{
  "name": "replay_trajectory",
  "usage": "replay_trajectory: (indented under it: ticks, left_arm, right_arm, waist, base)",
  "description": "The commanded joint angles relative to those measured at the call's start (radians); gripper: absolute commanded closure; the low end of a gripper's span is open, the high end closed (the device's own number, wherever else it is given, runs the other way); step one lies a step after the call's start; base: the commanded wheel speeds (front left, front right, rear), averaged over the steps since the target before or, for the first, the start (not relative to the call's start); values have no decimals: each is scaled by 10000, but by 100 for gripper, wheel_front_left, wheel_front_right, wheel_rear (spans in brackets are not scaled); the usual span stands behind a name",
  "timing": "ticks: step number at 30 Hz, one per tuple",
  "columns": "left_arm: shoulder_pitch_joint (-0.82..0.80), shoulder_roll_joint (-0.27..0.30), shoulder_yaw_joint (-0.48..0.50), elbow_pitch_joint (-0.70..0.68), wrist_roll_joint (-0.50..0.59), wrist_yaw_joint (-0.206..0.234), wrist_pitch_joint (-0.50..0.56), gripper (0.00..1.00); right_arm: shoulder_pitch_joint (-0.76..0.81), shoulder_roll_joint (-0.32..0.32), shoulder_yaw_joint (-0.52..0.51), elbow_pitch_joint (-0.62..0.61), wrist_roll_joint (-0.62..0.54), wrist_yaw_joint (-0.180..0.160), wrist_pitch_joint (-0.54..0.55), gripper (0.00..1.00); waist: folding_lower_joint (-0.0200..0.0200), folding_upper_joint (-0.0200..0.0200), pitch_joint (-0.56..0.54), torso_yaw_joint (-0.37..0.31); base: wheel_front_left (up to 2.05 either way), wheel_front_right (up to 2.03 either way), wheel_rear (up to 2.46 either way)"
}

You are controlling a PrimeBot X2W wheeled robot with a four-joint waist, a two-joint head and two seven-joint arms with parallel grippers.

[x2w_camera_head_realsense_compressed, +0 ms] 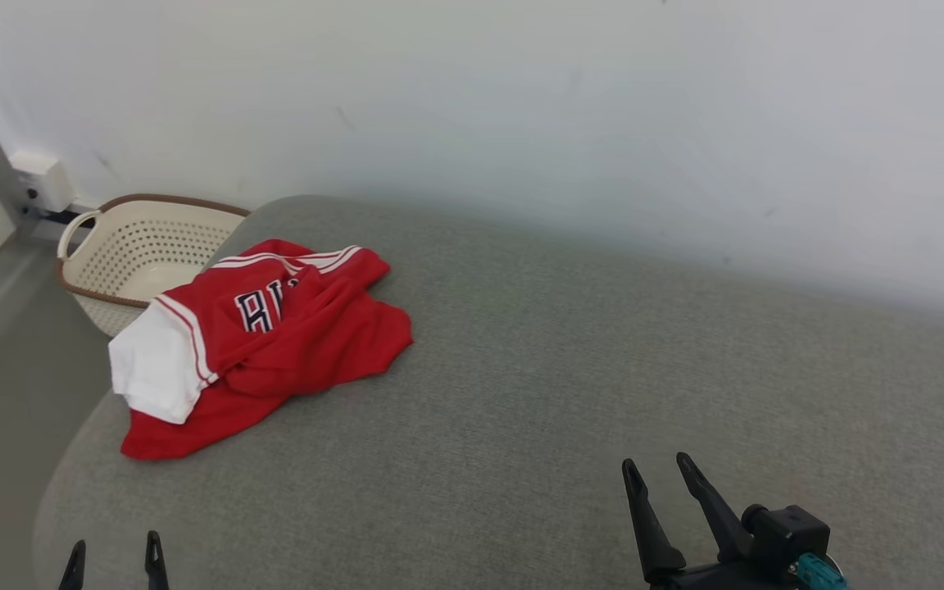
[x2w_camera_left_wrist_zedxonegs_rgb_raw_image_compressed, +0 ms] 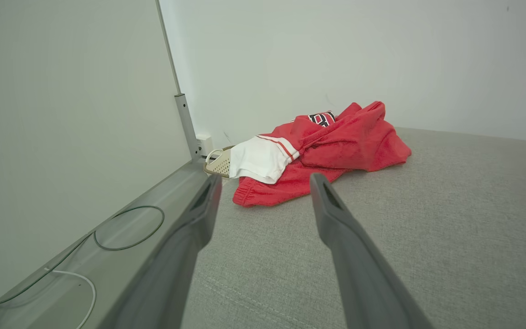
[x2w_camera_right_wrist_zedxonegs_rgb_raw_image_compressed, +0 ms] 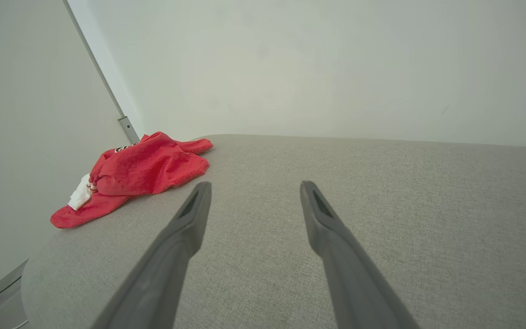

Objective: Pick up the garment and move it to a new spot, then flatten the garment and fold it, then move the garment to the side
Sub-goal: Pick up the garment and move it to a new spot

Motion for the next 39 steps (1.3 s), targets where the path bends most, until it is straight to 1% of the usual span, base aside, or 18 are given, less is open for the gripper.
replay_trajectory:
  ticks: [1,12,17,21,27,33,39]
  left_arm:
    - [104,63,21,-28,-48,38,-24,0]
    - [194,111,35,-42,-106,176,-25,0]
    - [215,132,56,-61,-150,219,-25,0]
    - [44,75,104,-98,-358,143,-26,0]
    - [-373,76,169,-20,-602,-38,-26,0]
    - [-1458,454,367,201,-850,-485,-26,0]
    - [-2734,821,539,530,-1047,-879,-27,0]
  right_arm:
    - [-49,-1,26,47,45,8,-59,0]
    - [-52,-15,88,140,-7,8,-128,0]
    - [-90,-45,133,149,-15,8,-133,0]
    - [-119,-71,171,140,-5,8,-117,0]
    - [-179,-104,245,138,12,8,-70,0]
    - [-339,-228,258,53,-32,8,13,0]
    - [-583,-360,244,-154,-143,8,137,0]
  waist:
    - [0,0,-5,373]
    - [0,0,0,772]
    - [0,0,2,813]
    - [0,0,32,762]
    - [0,0,99,393]
    - [0,0,377,-266]
    - [0,0,969,-887]
  base:
    - [0,0,0]
    - [0,0,0]
    - [0,0,0]
    - [0,0,0]
    - [0,0,0]
    - [0,0,0]
    - [0,0,0]
